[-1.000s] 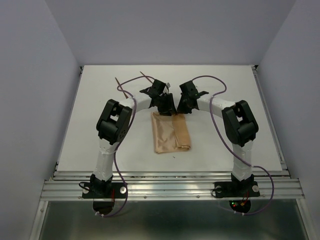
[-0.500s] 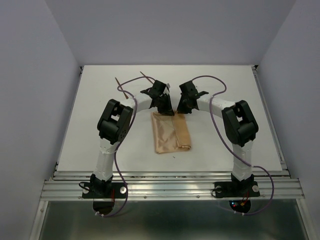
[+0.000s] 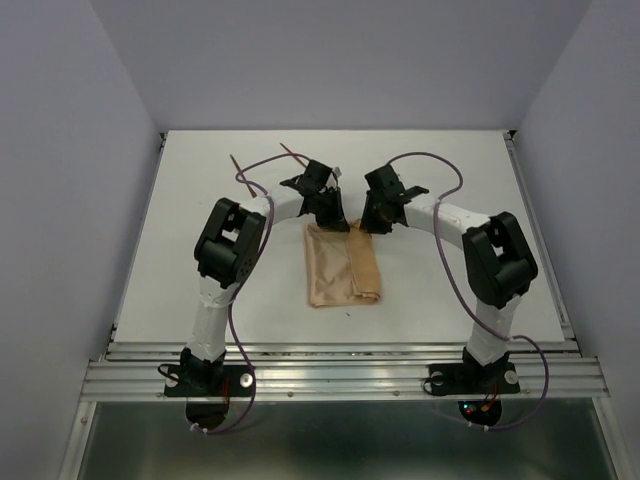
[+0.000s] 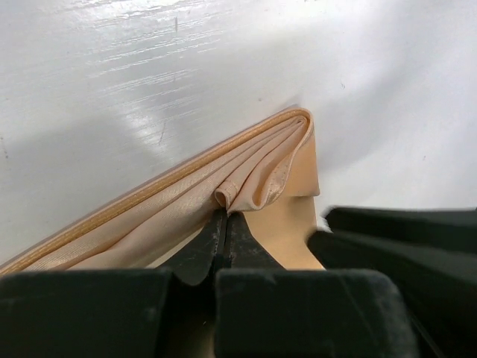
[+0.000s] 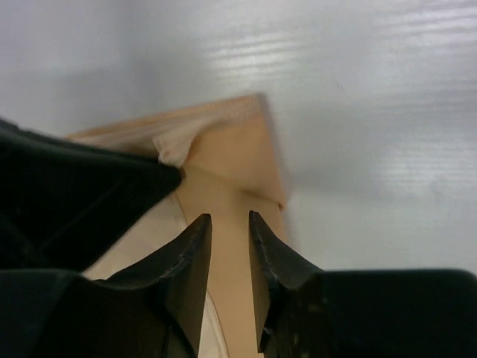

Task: Fold the napkin into a case and place the utensils inside

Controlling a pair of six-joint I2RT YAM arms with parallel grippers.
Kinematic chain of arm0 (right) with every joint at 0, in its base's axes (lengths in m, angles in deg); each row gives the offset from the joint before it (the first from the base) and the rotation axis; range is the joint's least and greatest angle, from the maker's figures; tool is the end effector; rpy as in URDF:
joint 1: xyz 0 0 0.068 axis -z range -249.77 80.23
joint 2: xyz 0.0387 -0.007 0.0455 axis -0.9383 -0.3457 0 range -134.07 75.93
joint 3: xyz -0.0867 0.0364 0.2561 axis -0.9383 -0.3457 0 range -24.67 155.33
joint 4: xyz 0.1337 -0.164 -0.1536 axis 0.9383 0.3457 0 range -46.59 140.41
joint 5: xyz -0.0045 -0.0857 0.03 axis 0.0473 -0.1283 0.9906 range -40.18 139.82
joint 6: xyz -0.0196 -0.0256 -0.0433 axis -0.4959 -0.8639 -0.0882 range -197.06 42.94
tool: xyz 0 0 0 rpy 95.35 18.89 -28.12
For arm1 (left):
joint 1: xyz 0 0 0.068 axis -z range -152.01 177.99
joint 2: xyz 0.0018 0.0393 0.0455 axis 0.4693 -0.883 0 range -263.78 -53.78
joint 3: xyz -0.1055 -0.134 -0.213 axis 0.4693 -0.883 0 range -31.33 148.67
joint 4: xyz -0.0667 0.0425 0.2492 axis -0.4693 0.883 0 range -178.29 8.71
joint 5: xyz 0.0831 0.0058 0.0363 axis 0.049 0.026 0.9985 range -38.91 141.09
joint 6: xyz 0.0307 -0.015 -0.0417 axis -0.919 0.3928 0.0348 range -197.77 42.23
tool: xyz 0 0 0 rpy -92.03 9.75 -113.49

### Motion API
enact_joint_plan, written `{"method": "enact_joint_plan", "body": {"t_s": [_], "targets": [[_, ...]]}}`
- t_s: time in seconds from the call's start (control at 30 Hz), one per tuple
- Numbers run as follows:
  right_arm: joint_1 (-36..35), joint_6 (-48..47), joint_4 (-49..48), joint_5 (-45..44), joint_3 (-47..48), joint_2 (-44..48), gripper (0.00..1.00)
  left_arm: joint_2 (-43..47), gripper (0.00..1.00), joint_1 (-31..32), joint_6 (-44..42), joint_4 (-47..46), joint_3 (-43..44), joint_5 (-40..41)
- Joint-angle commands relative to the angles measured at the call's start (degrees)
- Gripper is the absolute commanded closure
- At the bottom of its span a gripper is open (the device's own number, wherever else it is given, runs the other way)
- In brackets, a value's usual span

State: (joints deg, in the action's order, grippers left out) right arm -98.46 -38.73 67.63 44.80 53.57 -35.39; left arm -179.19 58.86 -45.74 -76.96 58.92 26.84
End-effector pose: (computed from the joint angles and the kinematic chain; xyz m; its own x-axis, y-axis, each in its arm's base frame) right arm 0.3639 0.1956 0.1837 -0.8500 0.2390 -0.4694 0.1152 0.9539 0.2772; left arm 0.4055 -0.2594 0.1595 -0.9046 -0.0226 -0.4257 0.2722 0.7379 -0.6176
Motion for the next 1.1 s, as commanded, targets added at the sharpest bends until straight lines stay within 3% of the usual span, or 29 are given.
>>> {"method": "enact_joint_plan", "body": {"t_s": [0.0, 0.23, 0.43, 0.67, 0.93, 1.07], "targets": [[-0.76, -1.85, 1.17, -2.10, -4.22, 10.05, 0.66, 2.36, 1.00, -1.08, -0.56, -0.96, 0.18, -2.64], [-0.76, 0.96, -2.16, 0.79, -17.84, 16.93, 0.56, 2.27, 1.00, -2.04, -0.92, -1.14, -0.17, -3.17], [-0.76, 3.77, -9.54, 9.75, -30.13, 21.76, 0.45, 1.92, 1.00, -2.40, -0.92, -1.05, -0.08, -3.17], [-1.28, 7.02, -17.72, 17.23, -39.55, 24.93, 0.46, 0.95, 1.00, -2.66, -0.83, -0.96, 0.71, -3.00], [-3.74, 10.63, -20.80, 17.23, -42.29, 24.50, 0.57, -0.37, 1.00, -3.01, -0.83, -0.87, 1.94, -2.91], [-6.90, 10.37, -14.07, 7.79, -40.10, 23.88, 0.50, -1.33, 1.00, -3.28, -0.74, -0.70, 2.82, -2.91]]}}
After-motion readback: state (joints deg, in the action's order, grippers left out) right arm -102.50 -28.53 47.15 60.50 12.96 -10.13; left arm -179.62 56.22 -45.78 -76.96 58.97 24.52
